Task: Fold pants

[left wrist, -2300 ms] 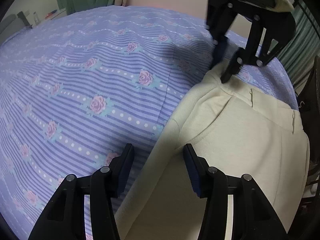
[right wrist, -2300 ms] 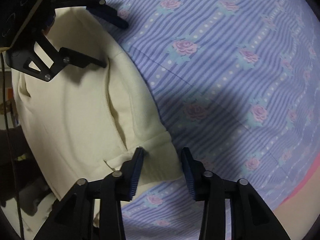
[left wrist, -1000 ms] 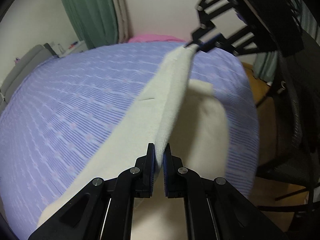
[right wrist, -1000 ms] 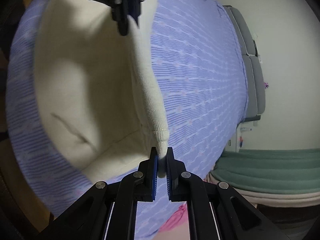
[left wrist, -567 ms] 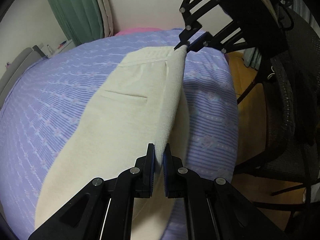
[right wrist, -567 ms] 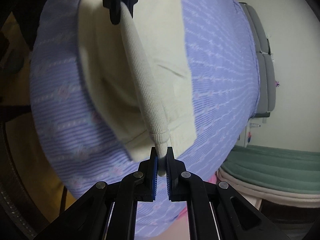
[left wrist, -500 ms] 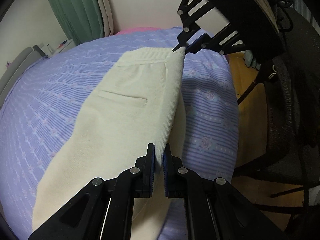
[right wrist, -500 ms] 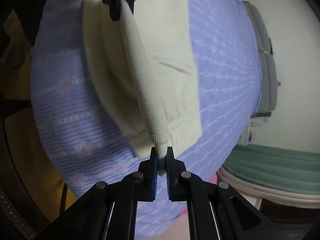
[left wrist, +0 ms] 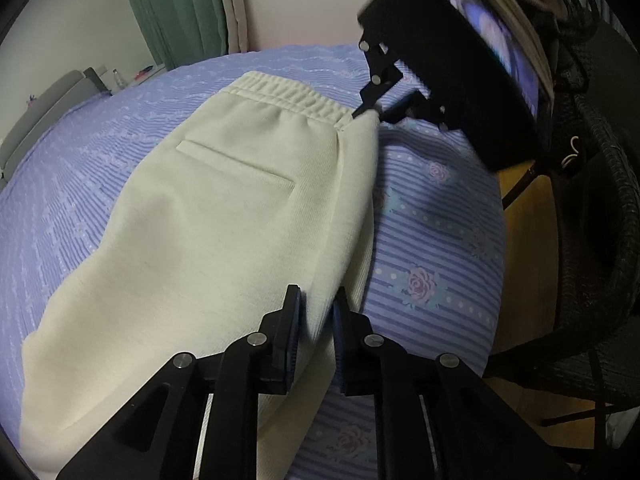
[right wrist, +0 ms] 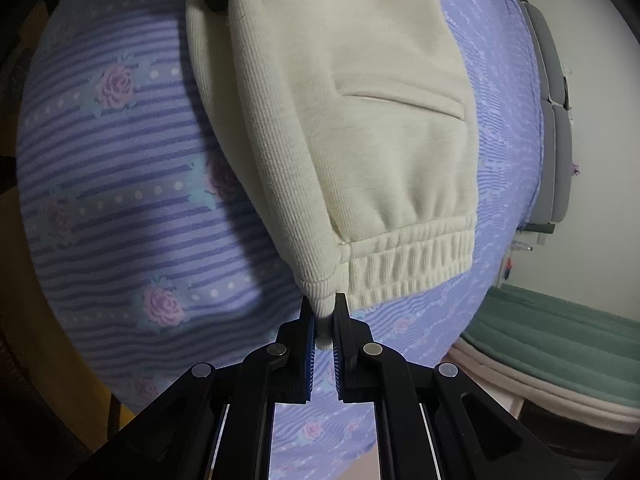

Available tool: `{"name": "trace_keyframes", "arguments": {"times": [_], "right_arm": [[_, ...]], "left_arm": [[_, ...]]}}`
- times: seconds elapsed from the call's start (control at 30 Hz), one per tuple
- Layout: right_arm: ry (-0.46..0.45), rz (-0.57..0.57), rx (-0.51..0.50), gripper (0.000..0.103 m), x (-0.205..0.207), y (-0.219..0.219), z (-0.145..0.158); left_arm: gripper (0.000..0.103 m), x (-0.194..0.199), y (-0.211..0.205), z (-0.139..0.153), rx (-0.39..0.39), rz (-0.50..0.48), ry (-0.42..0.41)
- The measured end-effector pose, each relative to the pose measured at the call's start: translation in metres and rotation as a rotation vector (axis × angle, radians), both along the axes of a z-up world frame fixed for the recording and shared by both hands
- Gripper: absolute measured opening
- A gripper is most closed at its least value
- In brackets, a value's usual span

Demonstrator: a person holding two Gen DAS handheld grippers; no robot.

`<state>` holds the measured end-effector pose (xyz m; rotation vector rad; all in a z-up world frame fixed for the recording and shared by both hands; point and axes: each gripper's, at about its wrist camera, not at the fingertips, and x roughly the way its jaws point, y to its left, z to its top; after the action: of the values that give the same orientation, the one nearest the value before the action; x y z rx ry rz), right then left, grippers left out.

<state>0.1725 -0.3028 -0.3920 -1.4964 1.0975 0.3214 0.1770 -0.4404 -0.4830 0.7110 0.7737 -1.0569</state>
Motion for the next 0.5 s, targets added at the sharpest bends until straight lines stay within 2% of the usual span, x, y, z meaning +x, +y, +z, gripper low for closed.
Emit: {"name": "trace_keyframes", "arguments": {"times": [0.07,0.1,0.13,0.17,0.2,0.23,0.3,0.5], "right_arm": [[-0.002,0.002,-0.014,0.013,-0.005,0.004,-0.001],[-0.006,0.009,-0.014,0.021,-0.008,0.006,0.000],[-0.018,0.019,-0.014,0.036,-0.011,0.008,0.002],[-0.043,0.031,-0.006,0.044,-0.016,0.011,0.008],[-0.061,0.033,0.007,0.057,-0.019,0.013,0.014],[-0.077,0.025,0.024,0.060,-0.023,0.016,0.022],[-0.116,-0.011,0.028,0.061,-0.027,0.021,0.040],[-0.246,-0.132,0.091,0.062,-0.036,0.058,0.104]], "left_arm": [[0.028,-0.001,0.003,0.005,-0.010,-0.001,0.007],[0.031,-0.003,0.005,0.008,-0.019,-0.002,0.010],[0.037,-0.005,0.008,0.012,-0.028,-0.002,0.009],[0.045,-0.006,0.010,0.016,-0.035,-0.001,0.006],[0.048,-0.009,0.016,0.023,-0.047,-0.001,-0.002],[0.052,-0.011,0.021,0.028,-0.059,-0.003,-0.004],[0.052,-0.014,0.034,0.040,-0.079,-0.011,-0.008],[0.052,-0.011,0.099,0.103,-0.135,0.019,-0.069]]}}
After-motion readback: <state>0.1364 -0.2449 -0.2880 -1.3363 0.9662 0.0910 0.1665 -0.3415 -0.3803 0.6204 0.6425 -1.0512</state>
